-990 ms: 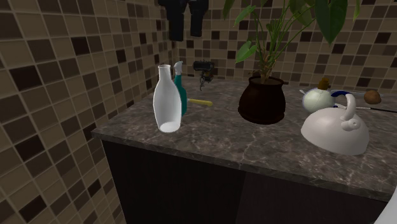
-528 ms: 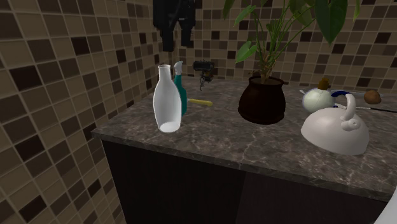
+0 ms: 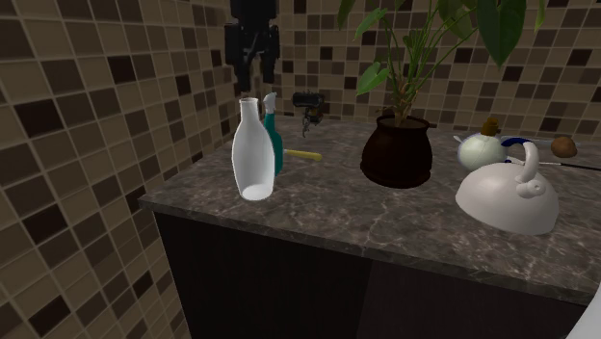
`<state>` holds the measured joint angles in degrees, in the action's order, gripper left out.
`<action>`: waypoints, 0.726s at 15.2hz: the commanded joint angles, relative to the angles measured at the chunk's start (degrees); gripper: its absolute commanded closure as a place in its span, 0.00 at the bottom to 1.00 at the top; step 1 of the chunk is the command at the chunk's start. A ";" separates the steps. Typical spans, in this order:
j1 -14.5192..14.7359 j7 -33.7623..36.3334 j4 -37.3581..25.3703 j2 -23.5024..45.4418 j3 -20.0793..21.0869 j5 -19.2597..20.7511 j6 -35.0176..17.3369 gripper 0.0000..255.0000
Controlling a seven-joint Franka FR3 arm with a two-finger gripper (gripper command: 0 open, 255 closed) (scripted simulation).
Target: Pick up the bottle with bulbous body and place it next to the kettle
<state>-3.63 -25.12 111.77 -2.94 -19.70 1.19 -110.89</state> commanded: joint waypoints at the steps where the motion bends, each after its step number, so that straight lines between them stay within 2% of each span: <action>1: -0.86 -2.31 -3.97 4.39 -1.14 -1.42 0.13 0.00; 7: -4.62 -7.76 -18.06 18.65 -2.57 -6.61 1.84 0.00; 11: -4.71 -7.96 -15.79 19.27 -2.38 -6.90 -1.00 0.00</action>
<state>-8.36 -33.07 95.53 16.03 -22.14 -5.59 -111.14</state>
